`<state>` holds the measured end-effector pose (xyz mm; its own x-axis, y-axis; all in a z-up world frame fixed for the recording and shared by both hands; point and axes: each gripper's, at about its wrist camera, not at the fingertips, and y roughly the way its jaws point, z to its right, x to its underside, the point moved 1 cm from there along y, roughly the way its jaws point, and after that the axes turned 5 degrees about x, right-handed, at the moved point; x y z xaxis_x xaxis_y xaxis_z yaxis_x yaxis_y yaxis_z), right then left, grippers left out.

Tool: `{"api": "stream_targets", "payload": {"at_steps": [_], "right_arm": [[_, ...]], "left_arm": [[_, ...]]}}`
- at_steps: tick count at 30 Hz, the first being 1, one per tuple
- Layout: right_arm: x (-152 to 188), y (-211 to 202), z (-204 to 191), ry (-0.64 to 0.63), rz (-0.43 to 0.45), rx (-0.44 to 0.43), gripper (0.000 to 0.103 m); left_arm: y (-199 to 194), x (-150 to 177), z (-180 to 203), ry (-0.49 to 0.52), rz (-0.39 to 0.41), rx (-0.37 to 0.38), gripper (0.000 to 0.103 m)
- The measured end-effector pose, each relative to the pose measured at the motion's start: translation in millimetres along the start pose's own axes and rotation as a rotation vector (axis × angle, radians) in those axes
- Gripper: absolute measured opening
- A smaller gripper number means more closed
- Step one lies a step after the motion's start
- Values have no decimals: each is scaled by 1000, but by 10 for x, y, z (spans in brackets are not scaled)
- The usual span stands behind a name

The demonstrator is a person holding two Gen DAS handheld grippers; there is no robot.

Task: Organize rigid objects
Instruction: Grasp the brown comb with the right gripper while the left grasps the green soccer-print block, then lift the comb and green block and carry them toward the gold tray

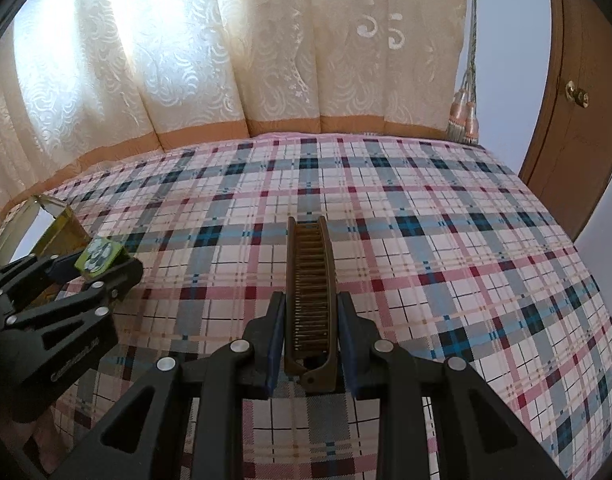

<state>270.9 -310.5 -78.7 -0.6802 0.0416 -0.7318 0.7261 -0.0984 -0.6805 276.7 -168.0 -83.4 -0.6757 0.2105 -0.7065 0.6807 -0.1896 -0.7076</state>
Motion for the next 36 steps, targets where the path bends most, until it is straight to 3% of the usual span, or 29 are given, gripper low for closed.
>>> {"api": "stream_targets", "payload": {"at_steps": [11, 36], "right_arm": [[36, -190, -157, -27, 81, -57, 28], [154, -476, -362, -56, 176, -139, 28]], "left_arm": [[-350, 132, -107, -20, 117, -91, 42], [-695, 358, -274, -60, 184, -123, 42]]}}
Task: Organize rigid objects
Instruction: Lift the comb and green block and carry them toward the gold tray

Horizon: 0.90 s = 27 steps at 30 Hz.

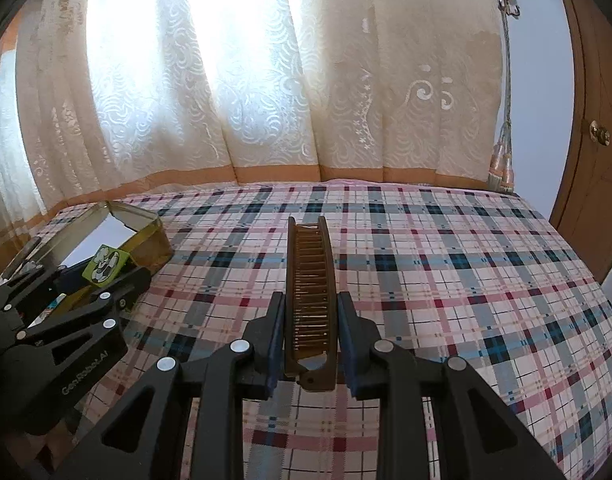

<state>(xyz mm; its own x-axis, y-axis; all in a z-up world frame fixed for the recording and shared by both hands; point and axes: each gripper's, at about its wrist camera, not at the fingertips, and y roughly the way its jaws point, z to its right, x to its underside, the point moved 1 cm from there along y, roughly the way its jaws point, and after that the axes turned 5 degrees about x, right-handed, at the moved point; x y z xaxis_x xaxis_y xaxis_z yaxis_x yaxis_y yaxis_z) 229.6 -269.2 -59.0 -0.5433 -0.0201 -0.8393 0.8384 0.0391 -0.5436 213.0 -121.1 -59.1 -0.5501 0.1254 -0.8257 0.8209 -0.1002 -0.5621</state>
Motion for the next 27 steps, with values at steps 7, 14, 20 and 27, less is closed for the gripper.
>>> {"api": "stream_targets", "payload": {"at_steps": [7, 14, 20, 27], "right_arm": [[25, -112, -98, -19, 37, -23, 28], [34, -158, -150, -30, 51, -30, 28], [42, -182, -172, -28, 60, -25, 28], [65, -230, -212, -24, 76, -20, 28]], "left_arm": [[-89, 43, -56, -4, 9, -1, 42], [-170, 79, -94, -6, 19, -5, 42], [-209, 102, -104, 0, 25, -9, 42], [-255, 133, -157, -10, 24, -2, 42]]}}
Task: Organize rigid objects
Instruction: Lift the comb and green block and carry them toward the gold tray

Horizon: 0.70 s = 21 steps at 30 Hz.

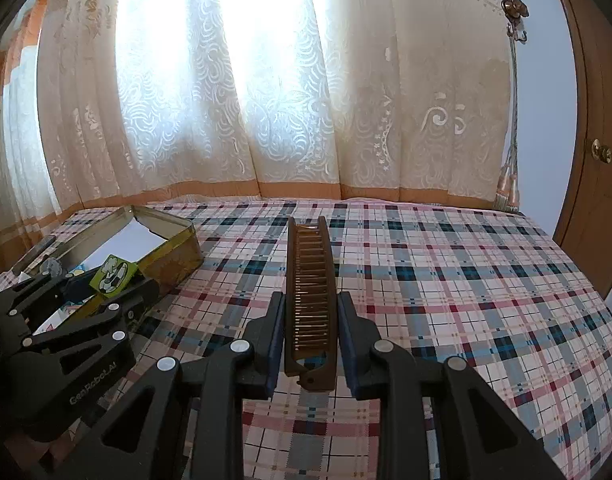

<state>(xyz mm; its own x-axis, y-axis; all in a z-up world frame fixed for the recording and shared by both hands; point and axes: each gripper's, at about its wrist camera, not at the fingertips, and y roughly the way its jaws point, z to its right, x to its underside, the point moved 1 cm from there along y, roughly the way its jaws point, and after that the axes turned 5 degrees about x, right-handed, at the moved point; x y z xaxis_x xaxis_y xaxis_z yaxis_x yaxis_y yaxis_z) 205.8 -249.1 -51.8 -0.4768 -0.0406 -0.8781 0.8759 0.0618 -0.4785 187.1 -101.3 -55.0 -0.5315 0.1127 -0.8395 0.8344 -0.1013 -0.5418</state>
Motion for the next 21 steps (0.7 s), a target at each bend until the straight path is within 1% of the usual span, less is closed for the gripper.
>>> {"api": "stream_targets", "payload": {"at_steps": [12, 15, 18, 21], "right_arm": [[25, -87, -135, -17, 19, 33, 28], [27, -92, -167, -21, 15, 46, 28], [32, -101, -186, -25, 13, 56, 28], [32, -91, -201, -27, 5, 67, 28]], "left_arm": [[-164, 69, -5, 18, 30, 6, 42], [-251, 102, -20, 24, 51, 12, 42], [-360, 134, -58, 18, 89, 15, 42], [-397, 147, -78, 17, 97, 22, 42]]}}
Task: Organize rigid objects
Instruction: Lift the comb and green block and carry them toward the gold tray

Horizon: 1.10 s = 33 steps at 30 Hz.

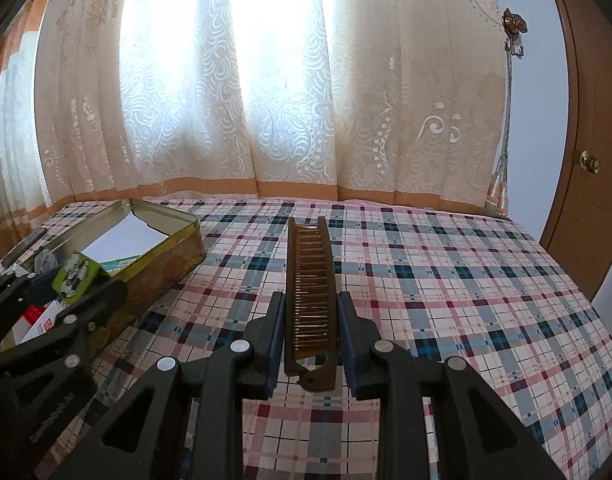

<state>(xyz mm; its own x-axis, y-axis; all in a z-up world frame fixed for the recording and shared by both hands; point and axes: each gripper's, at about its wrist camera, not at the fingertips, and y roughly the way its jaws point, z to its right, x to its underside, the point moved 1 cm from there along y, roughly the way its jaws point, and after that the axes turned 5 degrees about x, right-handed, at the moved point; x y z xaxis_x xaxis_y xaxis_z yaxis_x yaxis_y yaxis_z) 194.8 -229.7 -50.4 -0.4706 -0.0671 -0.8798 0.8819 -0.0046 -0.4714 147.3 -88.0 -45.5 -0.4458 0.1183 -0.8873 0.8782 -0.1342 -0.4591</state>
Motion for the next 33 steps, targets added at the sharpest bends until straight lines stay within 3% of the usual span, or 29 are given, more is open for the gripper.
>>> {"api": "stream_targets", "payload": {"at_steps": [18, 33], "right_arm": [[8, -10, -38, 5, -11, 11, 28], [32, -127, -164, 2, 29, -18, 28]], "left_arm": [[-89, 22, -8, 9, 23, 7, 42], [-253, 85, -76, -7, 57, -5, 42]]}}
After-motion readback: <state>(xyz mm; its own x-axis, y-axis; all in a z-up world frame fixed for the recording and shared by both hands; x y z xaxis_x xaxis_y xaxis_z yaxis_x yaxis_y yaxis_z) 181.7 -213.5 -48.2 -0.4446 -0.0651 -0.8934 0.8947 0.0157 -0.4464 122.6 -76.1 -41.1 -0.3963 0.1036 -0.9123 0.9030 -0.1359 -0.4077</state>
